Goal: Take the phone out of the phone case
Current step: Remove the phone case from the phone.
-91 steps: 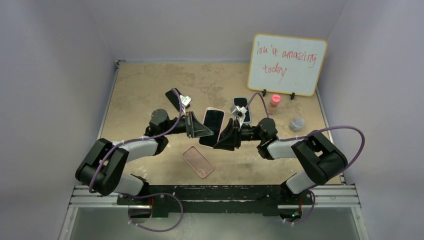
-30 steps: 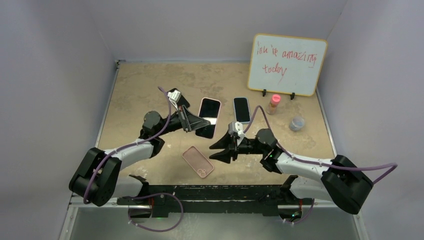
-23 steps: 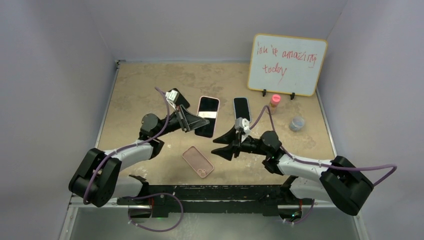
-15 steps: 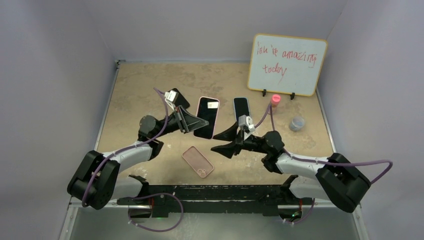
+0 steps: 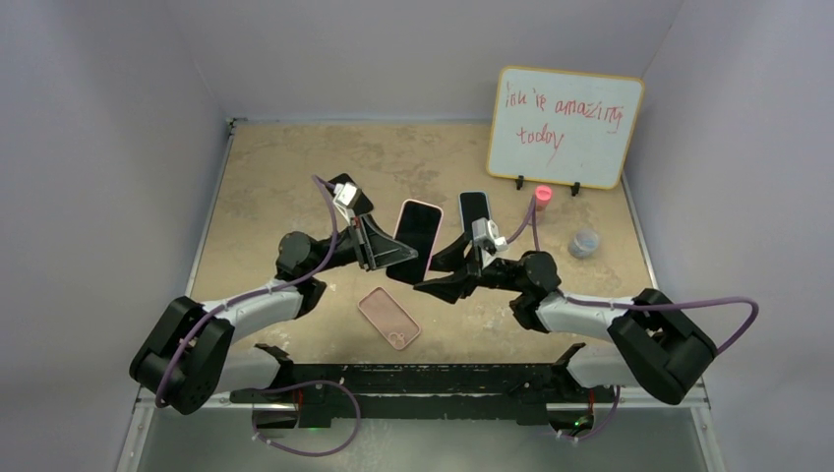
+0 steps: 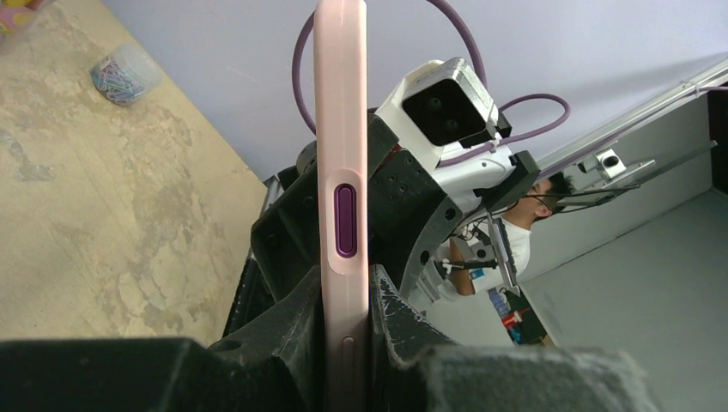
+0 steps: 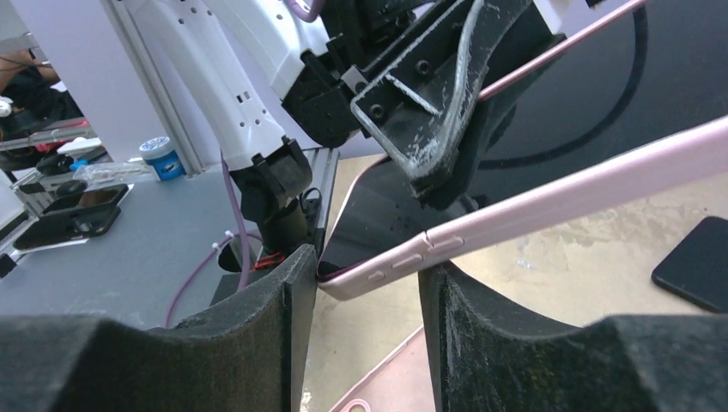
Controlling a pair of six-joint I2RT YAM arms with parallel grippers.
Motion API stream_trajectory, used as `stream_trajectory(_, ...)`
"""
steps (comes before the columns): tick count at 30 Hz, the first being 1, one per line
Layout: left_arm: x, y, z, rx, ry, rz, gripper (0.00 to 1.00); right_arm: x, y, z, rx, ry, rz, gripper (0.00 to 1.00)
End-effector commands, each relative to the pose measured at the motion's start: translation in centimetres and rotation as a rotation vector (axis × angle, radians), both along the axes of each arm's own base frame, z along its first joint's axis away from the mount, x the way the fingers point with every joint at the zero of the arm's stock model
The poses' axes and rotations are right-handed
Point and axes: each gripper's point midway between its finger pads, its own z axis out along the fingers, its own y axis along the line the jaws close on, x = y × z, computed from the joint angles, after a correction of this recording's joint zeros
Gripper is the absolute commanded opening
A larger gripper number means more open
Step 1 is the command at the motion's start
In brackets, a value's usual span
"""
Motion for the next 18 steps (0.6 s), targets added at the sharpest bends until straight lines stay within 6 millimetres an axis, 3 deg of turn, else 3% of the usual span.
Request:
stream_trajectory(1, -0.5, 0.0, 4.0, -0.091, -0.15, -0.003, 0.0, -0.5, -0.1, 3.5, 0.071, -0.147, 0.025, 0.48)
stream_trajectory(11, -0.4, -0.1, 3.8, -0.107, -0.097, -0.01, 0.0, -1.7, 0.2, 2.1, 0.008, -0.187, 0.116, 0.4)
stream_trajectory(18, -0.4, -0.1, 3.6, -0.103, -0.076, -0.012, 0.0, -1.5, 0.5, 1.7, -0.019, -0.206, 0.137, 0.36)
